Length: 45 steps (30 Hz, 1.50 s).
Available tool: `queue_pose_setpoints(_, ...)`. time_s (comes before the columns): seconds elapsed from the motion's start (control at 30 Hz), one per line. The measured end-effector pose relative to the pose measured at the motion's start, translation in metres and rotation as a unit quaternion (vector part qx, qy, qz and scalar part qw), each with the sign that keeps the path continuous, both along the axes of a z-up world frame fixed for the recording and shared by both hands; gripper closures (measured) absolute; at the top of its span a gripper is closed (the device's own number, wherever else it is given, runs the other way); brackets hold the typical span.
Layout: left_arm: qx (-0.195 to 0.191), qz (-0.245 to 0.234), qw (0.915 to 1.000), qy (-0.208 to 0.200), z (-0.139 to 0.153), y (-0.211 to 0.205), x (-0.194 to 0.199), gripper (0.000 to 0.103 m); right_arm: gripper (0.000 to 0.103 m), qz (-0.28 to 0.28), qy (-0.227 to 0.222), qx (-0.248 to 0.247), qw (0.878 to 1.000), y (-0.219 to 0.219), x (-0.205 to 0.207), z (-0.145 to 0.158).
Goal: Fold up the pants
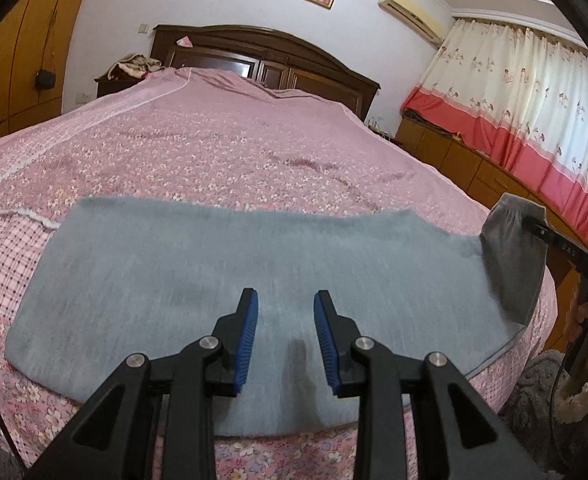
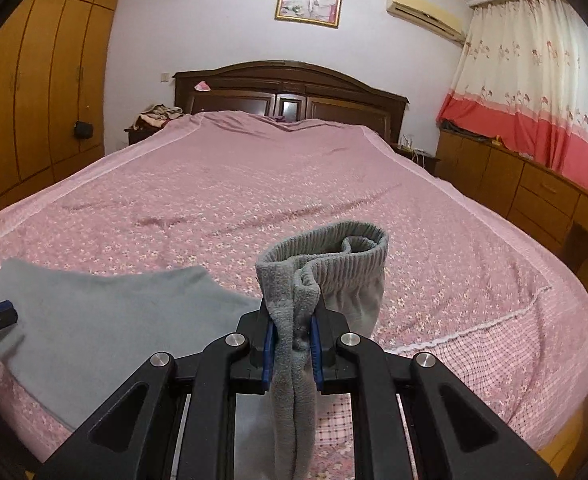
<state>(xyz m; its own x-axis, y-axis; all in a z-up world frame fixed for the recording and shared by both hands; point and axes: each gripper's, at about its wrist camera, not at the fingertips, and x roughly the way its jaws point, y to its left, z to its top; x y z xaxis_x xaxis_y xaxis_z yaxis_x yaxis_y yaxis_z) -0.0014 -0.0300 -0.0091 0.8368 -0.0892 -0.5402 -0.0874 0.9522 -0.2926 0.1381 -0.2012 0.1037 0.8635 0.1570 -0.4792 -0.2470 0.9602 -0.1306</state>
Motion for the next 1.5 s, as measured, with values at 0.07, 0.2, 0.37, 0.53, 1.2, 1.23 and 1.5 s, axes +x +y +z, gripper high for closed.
queue_pose_setpoints(0.07,0.007,-0.002,1.0000,-0.005,0.003,-0.001,-0.001,0.073,0.088,0.009,-0.007,-0.003,1.000,0.008,-0.003,0.003)
queue_pose_setpoints(0.2,-0.023,-0.012,0.9996,-0.008,0.004,0.004,-0.006,0.070,0.088,0.025,-0.013,-0.019,0.999,0.030,-0.006,0.008)
queue_pose_setpoints(0.37,-0.018,0.006,0.9998,-0.010,0.009,0.010,-0.013,0.067,0.088,0.046,-0.015,-0.023,0.999,0.058,-0.010,0.012)
queue_pose_setpoints(0.53,-0.015,0.017,0.9997,-0.013,0.014,0.016,-0.022,0.066,0.088,0.075,-0.015,-0.020,0.997,0.089,-0.014,0.014)
queue_pose_setpoints(1.2,-0.083,0.123,0.9885,-0.031,0.009,0.100,-0.088,0.060,0.088,0.211,-0.022,-0.018,0.977,0.253,-0.047,-0.006)
queue_pose_setpoints(1.23,-0.090,0.131,0.9868,-0.033,0.008,0.105,-0.093,0.060,0.088,0.222,-0.019,-0.018,0.975,0.265,-0.051,-0.011)
queue_pose_setpoints(1.5,-0.101,0.223,0.9689,-0.039,0.001,0.146,-0.134,0.060,0.088,0.292,-0.036,-0.065,0.954,0.346,-0.100,-0.051)
